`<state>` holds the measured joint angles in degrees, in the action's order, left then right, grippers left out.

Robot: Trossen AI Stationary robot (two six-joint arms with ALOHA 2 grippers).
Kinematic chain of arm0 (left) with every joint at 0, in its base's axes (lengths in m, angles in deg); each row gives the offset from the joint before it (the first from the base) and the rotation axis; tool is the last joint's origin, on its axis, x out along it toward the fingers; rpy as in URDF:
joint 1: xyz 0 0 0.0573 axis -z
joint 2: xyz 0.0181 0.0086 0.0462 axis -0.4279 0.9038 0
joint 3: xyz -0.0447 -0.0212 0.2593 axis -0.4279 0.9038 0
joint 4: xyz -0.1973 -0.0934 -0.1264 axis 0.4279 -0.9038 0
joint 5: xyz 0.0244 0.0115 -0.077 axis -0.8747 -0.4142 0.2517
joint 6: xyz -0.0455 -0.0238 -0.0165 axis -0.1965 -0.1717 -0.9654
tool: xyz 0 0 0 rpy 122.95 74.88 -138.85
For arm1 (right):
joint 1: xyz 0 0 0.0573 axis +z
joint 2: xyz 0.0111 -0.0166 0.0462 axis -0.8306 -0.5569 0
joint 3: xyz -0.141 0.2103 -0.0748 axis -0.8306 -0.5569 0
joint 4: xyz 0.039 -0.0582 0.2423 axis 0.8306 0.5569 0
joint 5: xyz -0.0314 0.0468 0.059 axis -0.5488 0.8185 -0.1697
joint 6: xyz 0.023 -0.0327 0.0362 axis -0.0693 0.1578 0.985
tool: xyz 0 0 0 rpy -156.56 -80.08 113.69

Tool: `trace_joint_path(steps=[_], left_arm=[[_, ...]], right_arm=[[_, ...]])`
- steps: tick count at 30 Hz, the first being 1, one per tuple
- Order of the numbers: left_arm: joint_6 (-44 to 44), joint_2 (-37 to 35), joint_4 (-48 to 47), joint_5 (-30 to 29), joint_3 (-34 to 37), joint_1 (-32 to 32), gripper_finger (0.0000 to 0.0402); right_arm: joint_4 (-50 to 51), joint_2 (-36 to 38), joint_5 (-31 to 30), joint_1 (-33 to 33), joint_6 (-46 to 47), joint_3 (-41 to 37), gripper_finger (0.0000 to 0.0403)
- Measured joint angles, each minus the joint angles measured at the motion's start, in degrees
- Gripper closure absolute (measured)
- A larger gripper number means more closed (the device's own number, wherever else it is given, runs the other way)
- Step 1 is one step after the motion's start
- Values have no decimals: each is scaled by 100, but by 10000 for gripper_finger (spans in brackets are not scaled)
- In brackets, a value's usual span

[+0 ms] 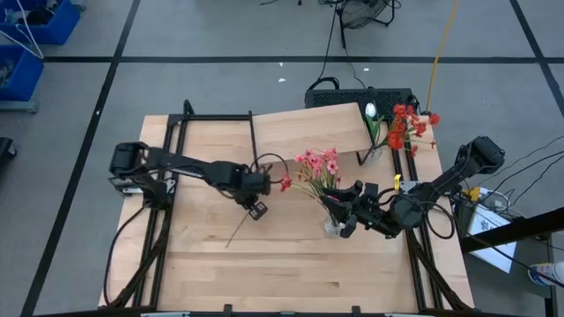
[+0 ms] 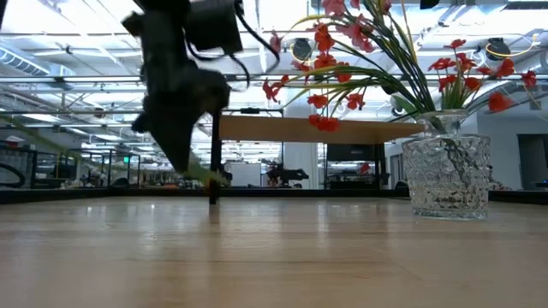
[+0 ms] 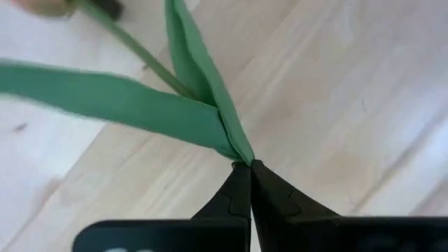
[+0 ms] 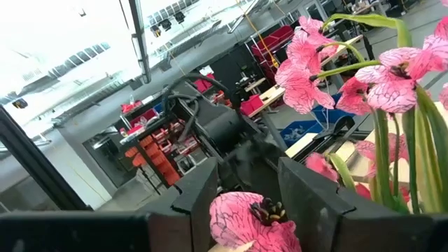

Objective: Pick and place flowers into a vace then onto a shelf
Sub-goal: Put the pink flower into the bottom transparent vase

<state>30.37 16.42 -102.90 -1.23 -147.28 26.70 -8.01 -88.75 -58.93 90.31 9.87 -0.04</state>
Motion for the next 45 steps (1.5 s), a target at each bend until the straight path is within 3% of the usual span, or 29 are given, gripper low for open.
trace_joint_path(steps=[10,14,18,22,27,33,39,45], left_arm=[[-319,-1591,-255,-192,0,651,401],[-526,-2231,-249,-672,-4,952,401],[173,-2788,289,-1259,-7,1156,401],[723,-3121,1315,-1385,-11,1237,401],[1209,-3112,2505,-1194,-20,1169,401],[1587,-2844,3624,-849,-22,1123,401],[1792,-2703,3786,-547,-93,1111,401],[2055,-2715,3860,-249,-290,1131,402]], right_arm=[[-96,-1,20,-2,179,0,259],[-125,0,60,-2,351,0,259],[-266,-2,729,-42,573,0,259],[-339,-2,1380,-133,1163,2,255],[35,-2,1547,-255,1122,371,231],[1433,-134,1854,-625,1331,1235,180],[1782,-566,2131,-843,1542,1779,138],[1759,-1089,2452,-988,1728,2182,136]])
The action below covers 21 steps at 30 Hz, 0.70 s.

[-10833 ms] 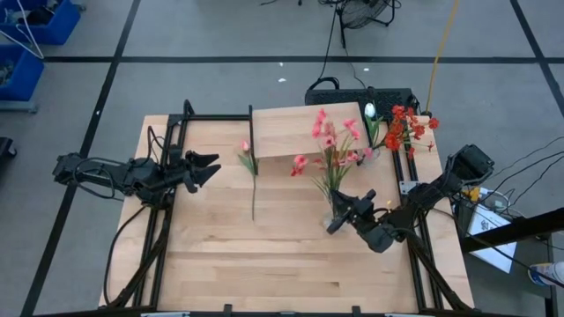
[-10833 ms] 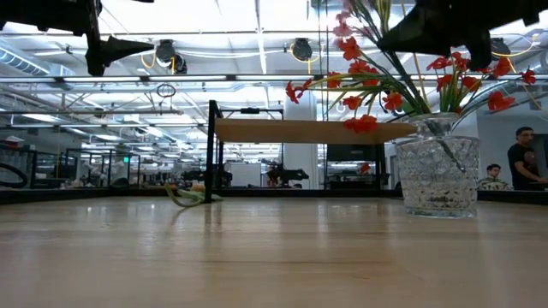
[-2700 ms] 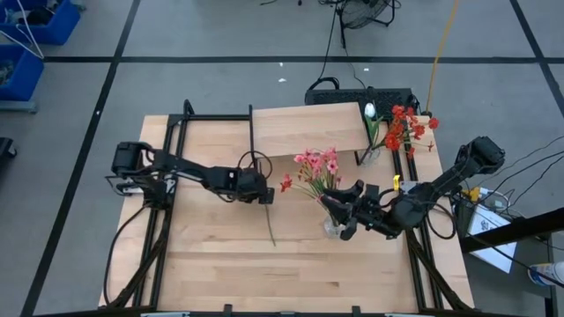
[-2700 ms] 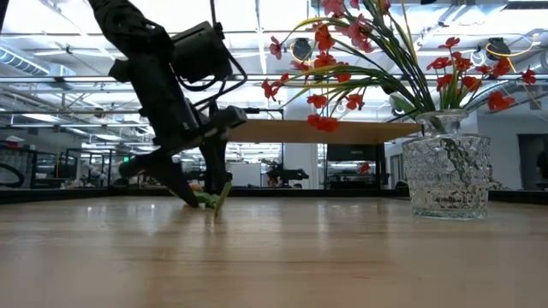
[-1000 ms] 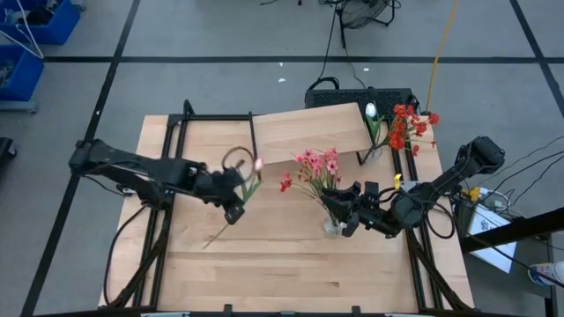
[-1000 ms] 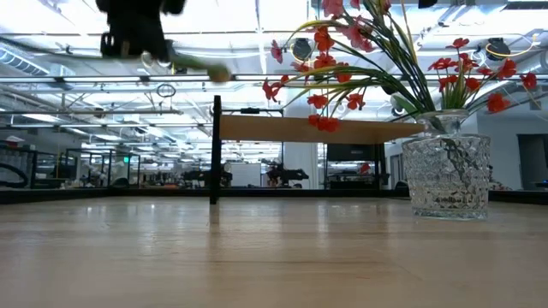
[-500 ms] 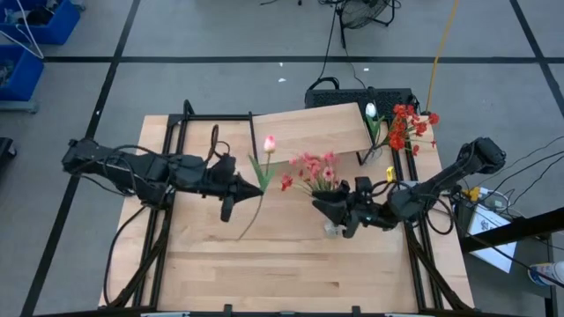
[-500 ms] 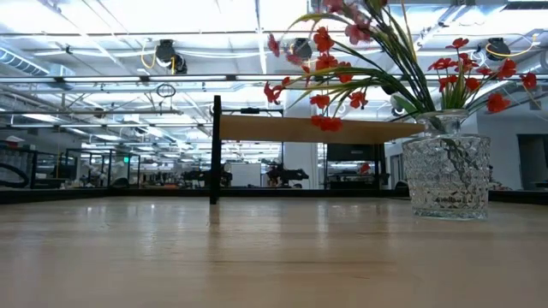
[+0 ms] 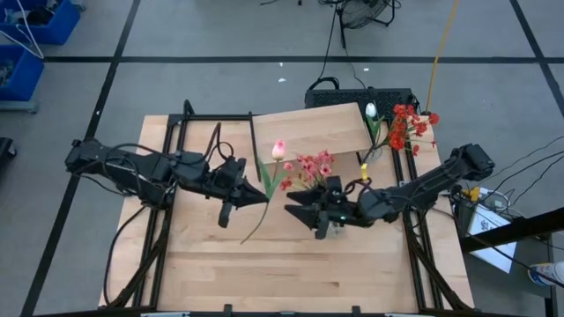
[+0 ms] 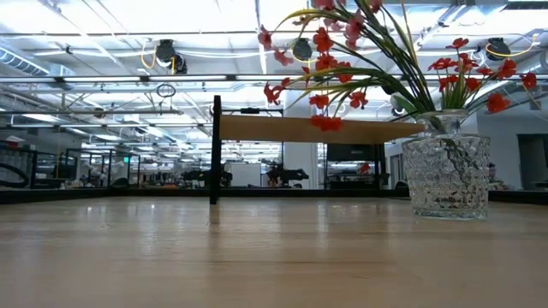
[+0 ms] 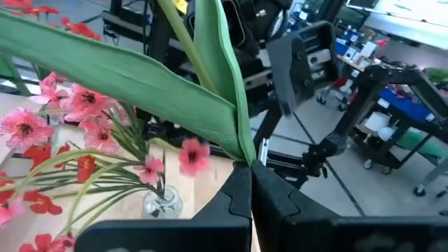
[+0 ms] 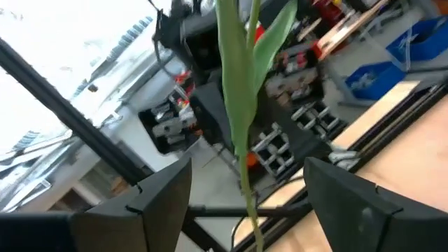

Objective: Pick and place flowers into a vace then onto a shelf
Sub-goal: Put the pink flower into the bottom transparent vase

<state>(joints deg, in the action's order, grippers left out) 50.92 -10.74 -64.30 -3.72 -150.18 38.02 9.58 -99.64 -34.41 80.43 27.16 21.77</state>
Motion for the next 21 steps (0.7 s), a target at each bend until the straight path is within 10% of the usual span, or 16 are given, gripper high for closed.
trace_joint_path(steps=[21], left_arm=[[21,334,-175,608,-57,117,401]], right_arm=[[-169,-483,572,-503,365,434,152]])
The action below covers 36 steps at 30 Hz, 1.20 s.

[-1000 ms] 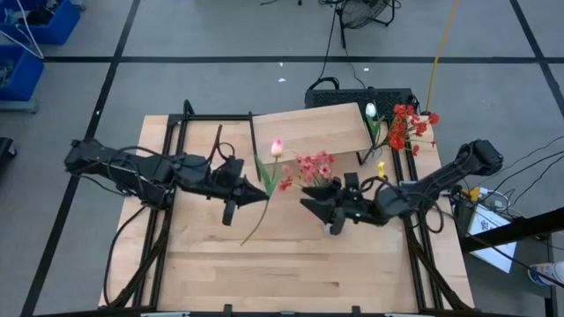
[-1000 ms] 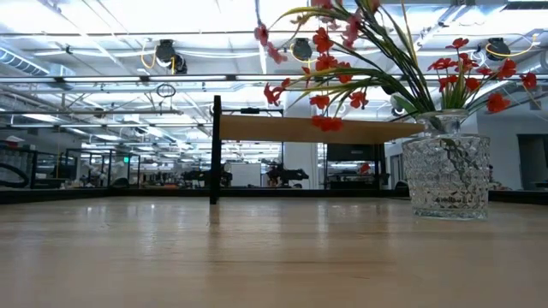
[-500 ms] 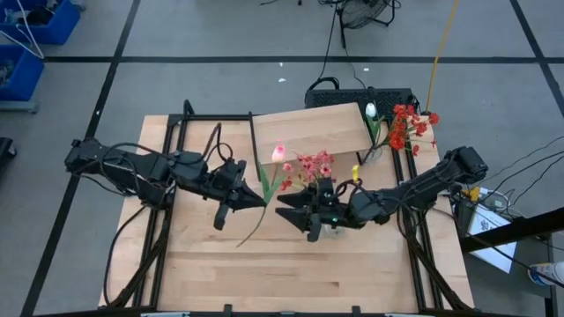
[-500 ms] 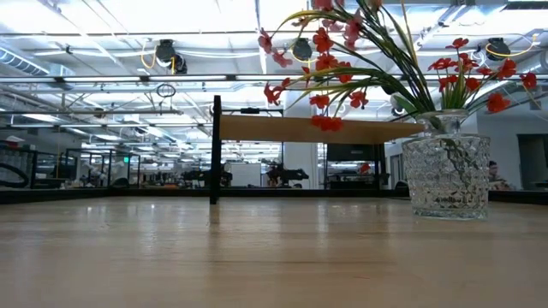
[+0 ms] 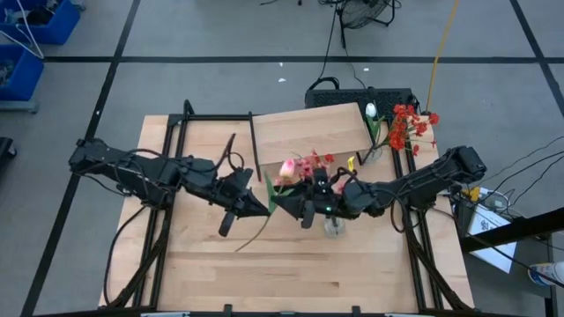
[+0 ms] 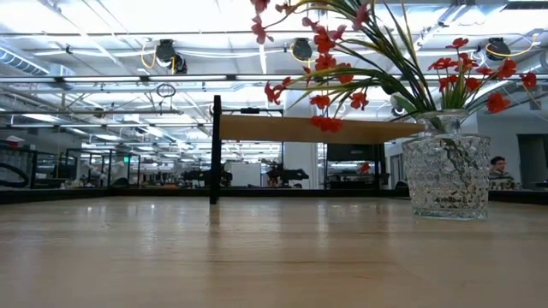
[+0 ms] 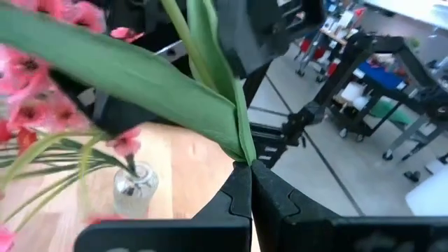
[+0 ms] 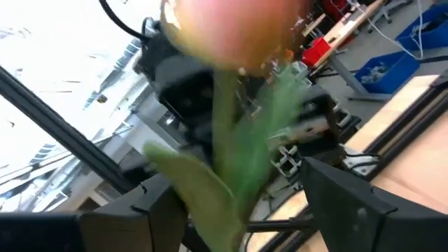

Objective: Pick and place flowers into a vace then onto a shelf
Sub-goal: Put the pink flower into the bottom transparent vase

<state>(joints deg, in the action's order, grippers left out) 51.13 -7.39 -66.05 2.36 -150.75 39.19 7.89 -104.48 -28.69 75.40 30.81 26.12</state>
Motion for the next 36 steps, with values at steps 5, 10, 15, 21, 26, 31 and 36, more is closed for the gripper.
trace_joint_path(steps=[5,10,15,21,26,31,36], left_arm=[[19,36,-49,62,0,-38,401],[37,25,-29,102,0,-125,401],[34,25,-18,109,0,-253,401],[21,25,40,174,0,-369,401],[17,23,126,287,0,-454,400],[13,23,137,267,0,-451,397],[-27,20,116,106,0,-451,367]], right_arm=[[31,3,25,7,52,0,171],[32,1,305,-52,123,0,195],[90,1,335,-87,157,0,217],[103,1,635,-151,142,0,253],[255,1,731,-166,10,0,334],[234,1,539,-162,-383,-2,391],[229,56,299,-58,-701,-4,397]])
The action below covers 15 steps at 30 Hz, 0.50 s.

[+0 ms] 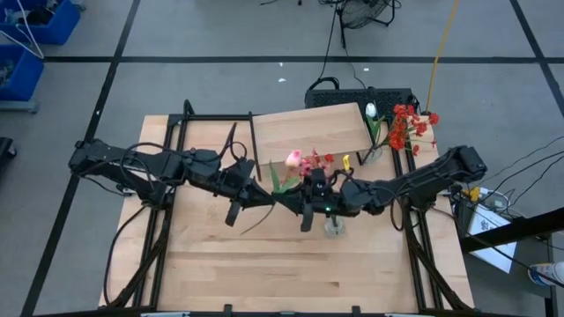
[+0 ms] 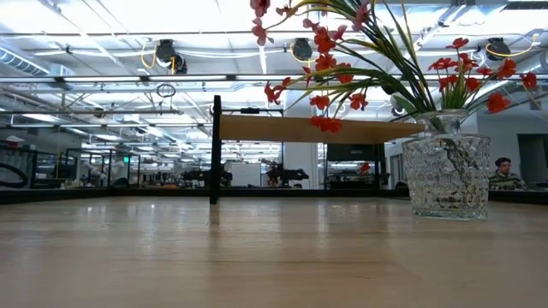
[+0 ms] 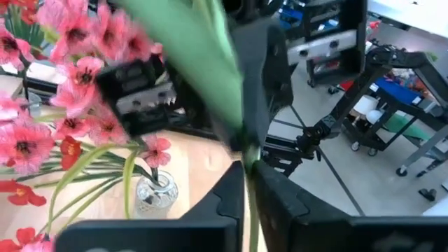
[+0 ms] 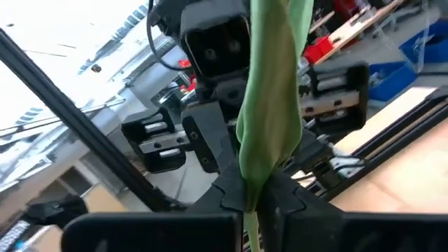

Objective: Pick and place flowers into a vace then onto a shelf
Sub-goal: Put the pink flower into the bottom transparent vase

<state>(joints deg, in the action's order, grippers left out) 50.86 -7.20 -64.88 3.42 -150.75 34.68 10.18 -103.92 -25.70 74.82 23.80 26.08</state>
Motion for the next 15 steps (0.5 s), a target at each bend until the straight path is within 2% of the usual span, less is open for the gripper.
trace_joint_path(steps=[5,10,15], left_arm=[[-158,1,-114,-5,0,0,300],[-331,1,-696,-183,0,0,219],[-314,1,-1626,-731,0,0,150]], right_arm=[[188,275,-93,100,-153,2,399],[828,664,-750,368,-521,-2,400],[1251,1158,-1454,876,-1090,0,401]])
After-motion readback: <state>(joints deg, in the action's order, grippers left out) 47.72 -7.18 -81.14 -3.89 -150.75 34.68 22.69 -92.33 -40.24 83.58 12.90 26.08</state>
